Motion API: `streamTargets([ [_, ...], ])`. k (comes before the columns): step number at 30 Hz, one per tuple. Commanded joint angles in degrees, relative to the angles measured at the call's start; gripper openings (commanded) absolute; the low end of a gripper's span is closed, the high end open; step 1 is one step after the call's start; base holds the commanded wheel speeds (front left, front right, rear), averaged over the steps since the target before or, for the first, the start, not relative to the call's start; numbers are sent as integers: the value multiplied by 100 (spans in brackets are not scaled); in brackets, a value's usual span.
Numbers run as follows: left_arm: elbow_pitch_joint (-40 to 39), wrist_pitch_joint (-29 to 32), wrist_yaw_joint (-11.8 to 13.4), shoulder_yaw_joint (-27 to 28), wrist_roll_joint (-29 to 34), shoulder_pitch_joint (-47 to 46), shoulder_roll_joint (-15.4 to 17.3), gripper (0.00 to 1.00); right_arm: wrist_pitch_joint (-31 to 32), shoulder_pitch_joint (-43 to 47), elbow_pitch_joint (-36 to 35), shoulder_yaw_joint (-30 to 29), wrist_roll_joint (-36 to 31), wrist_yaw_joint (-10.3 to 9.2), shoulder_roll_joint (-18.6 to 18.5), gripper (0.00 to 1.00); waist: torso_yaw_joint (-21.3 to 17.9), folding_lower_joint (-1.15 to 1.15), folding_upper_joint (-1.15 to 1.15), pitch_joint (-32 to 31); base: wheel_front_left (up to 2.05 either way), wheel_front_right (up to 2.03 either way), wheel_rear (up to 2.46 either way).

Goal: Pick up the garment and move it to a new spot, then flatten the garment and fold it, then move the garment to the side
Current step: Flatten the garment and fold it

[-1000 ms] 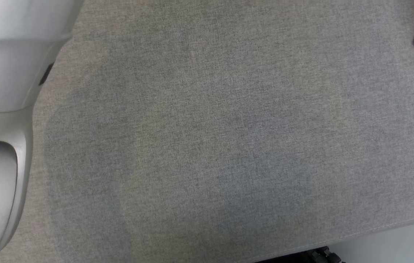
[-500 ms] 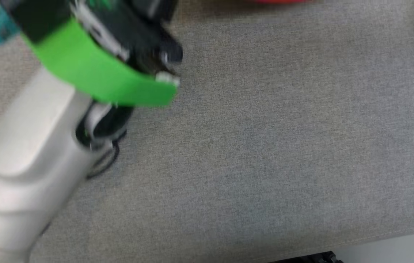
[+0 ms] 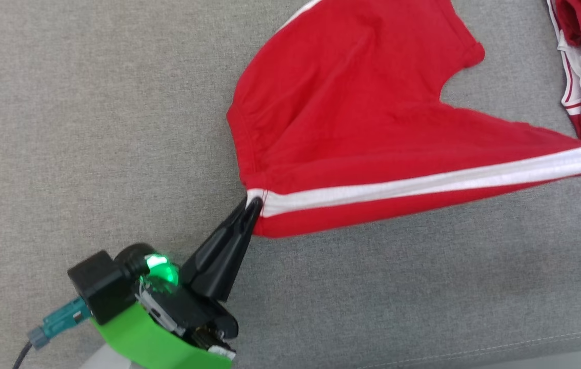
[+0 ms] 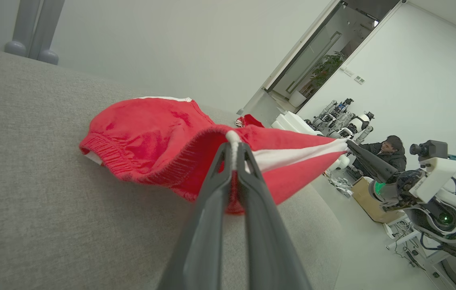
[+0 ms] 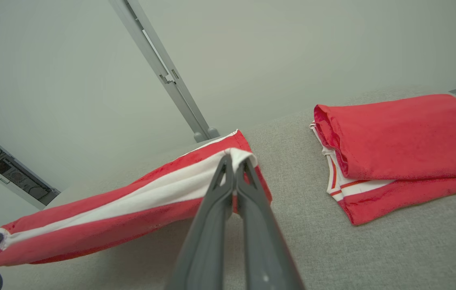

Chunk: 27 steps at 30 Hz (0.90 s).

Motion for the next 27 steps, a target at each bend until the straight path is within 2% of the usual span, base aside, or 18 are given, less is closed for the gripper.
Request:
streamTargets([
  [1, -74, -13, 26, -2, 62, 248, 112, 0, 1, 230, -99, -83, 77, -12, -25, 0, 93, 0, 0, -261, 0, 0, 0],
  [6, -283, 83, 171, -96, -53, 604, 162, 0, 1, 714, -302, -279, 57, -12, -157, 0, 195, 0, 0, -353, 0, 0, 0],
  [10, -167, 216, 227, -76, -310, 510, 7, 0, 101, 538, -142, -227, -85, -12, -331, 0, 306, 0, 0, -427, 0, 0, 0],
  [21, 1033, 681, 114, 151, -1637, -481, -1089, 0, 1098, -1696, 1231, 919, 163, -11, -635, 0, 735, 0, 0, -109, 0, 0, 0],
  [27, 1565, 636, 74, 432, -2040, -932, -1465, 0, 1573, -2986, 1946, 1533, 386, -10, -805, 0, 908, 0, 0, 152, 0, 0, 0],
])
